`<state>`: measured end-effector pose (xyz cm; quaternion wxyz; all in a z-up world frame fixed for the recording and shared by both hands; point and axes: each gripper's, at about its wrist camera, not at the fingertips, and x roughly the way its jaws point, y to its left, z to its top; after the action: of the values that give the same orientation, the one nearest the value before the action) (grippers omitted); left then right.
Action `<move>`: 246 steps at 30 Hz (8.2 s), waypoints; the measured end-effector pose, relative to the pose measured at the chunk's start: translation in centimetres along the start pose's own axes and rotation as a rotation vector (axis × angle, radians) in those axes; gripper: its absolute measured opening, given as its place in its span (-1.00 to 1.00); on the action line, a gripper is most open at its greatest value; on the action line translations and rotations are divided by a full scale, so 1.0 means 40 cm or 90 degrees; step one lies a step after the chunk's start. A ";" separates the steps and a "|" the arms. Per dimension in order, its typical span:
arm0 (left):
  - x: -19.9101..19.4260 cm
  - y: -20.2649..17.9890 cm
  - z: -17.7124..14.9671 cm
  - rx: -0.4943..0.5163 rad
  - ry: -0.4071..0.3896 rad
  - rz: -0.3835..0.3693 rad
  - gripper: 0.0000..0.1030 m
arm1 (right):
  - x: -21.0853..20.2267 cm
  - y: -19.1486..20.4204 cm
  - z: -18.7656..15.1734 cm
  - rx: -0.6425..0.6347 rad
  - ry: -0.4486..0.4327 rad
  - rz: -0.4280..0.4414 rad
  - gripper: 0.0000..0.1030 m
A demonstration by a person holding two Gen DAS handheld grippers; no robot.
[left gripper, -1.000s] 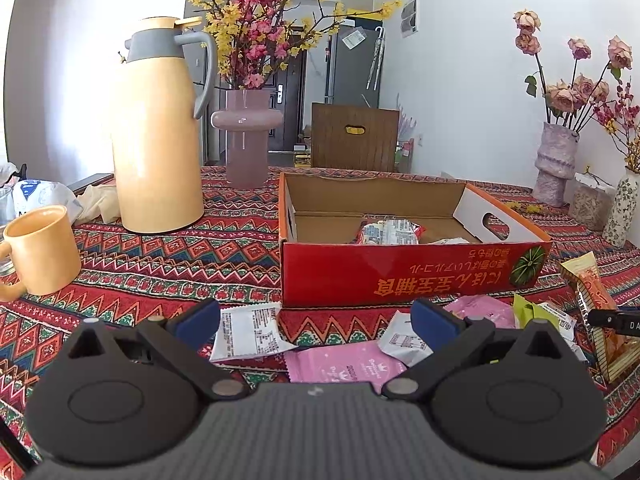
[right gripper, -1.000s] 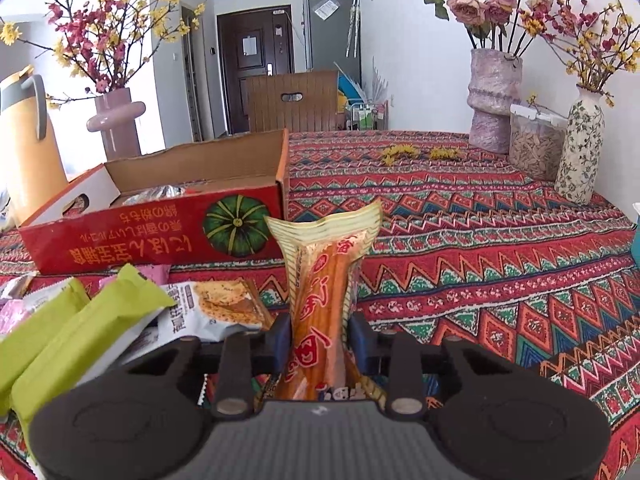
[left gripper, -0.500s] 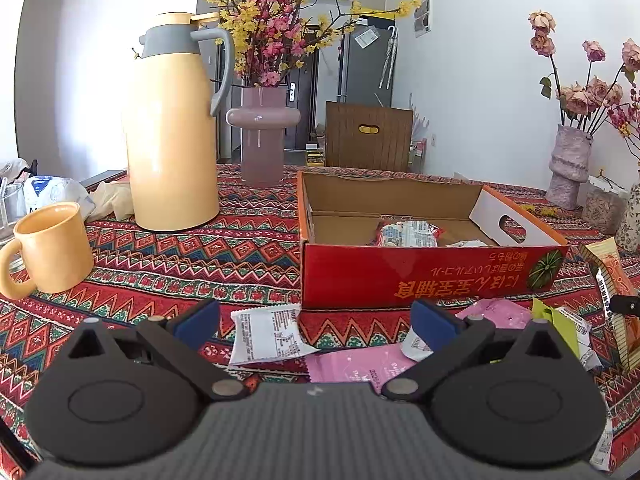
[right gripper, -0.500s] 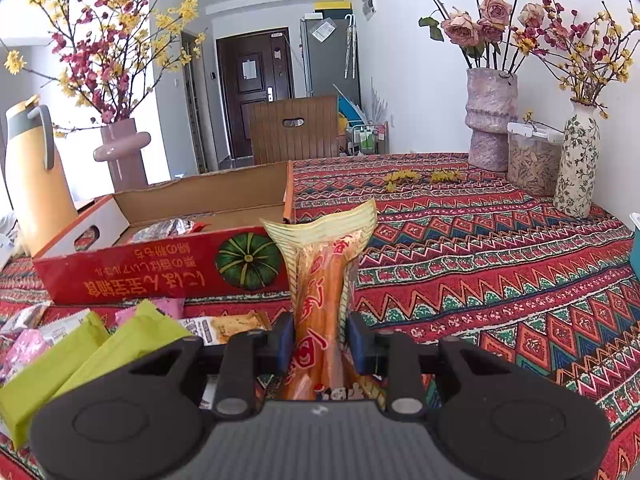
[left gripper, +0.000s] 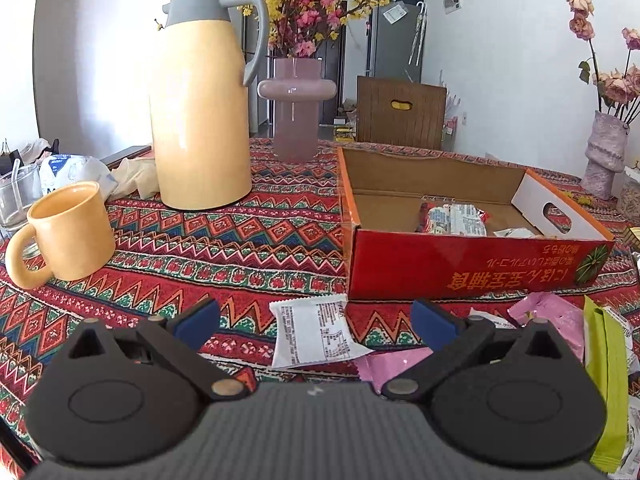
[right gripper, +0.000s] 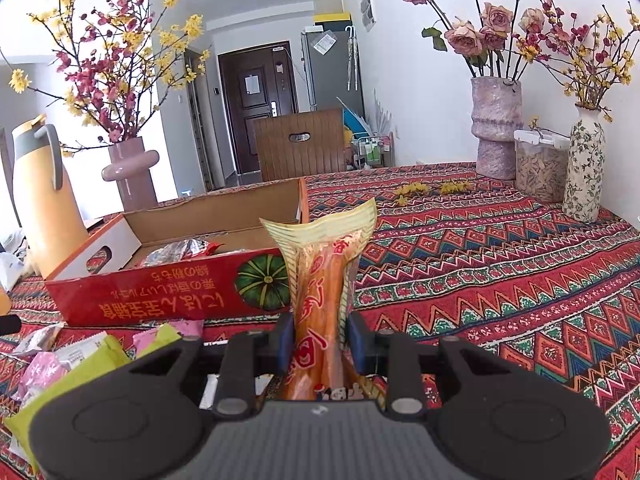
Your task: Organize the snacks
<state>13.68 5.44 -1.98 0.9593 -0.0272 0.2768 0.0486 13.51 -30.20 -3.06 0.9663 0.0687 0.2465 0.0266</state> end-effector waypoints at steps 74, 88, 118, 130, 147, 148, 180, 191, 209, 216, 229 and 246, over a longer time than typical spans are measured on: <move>0.080 -0.198 0.204 0.049 -0.043 -0.070 -0.15 | 0.163 0.185 0.263 -0.059 -0.088 0.128 -0.45; 0.210 -0.202 0.233 0.035 -0.052 -0.053 -0.15 | 0.357 0.185 0.290 -0.065 -0.022 0.094 -0.45; 0.165 -0.190 0.212 0.025 -0.107 -0.076 1.00 | 0.346 0.157 0.275 -0.042 -0.039 0.064 1.00; 0.112 -0.198 0.223 0.030 -0.117 -0.071 1.00 | 0.278 0.165 0.294 -0.057 -0.071 0.063 1.00; -0.039 -0.161 0.133 0.038 -0.097 -0.072 1.00 | 0.063 0.173 0.171 -0.081 -0.046 0.061 1.00; -0.046 -0.156 0.121 0.038 -0.091 -0.071 1.00 | 0.052 0.174 0.158 -0.082 -0.039 0.061 1.00; -0.206 -0.092 -0.080 0.020 -0.026 -0.063 1.00 | -0.149 0.210 -0.153 -0.111 0.095 0.026 0.88; -0.211 -0.088 -0.086 0.014 -0.024 -0.062 1.00 | -0.144 0.203 -0.161 -0.098 0.099 0.003 0.72; -0.189 -0.114 -0.092 0.023 -0.006 -0.074 1.00 | -0.146 0.183 -0.188 -0.114 0.101 0.017 0.17; -0.183 -0.138 -0.098 0.039 0.007 -0.090 1.00 | -0.145 0.171 -0.186 -0.096 0.102 0.030 -0.20; -0.137 -0.234 -0.093 0.107 0.076 -0.145 1.00 | -0.156 0.117 -0.161 -0.055 0.065 0.028 -0.23; -0.111 -0.320 -0.115 0.205 0.113 -0.175 0.22 | -0.145 0.093 -0.170 -0.035 0.063 0.054 -0.23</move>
<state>8.91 -7.97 -3.19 0.9207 0.0851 0.3580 -0.1297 5.08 -26.20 -5.68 0.9526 0.0511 0.2898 0.0774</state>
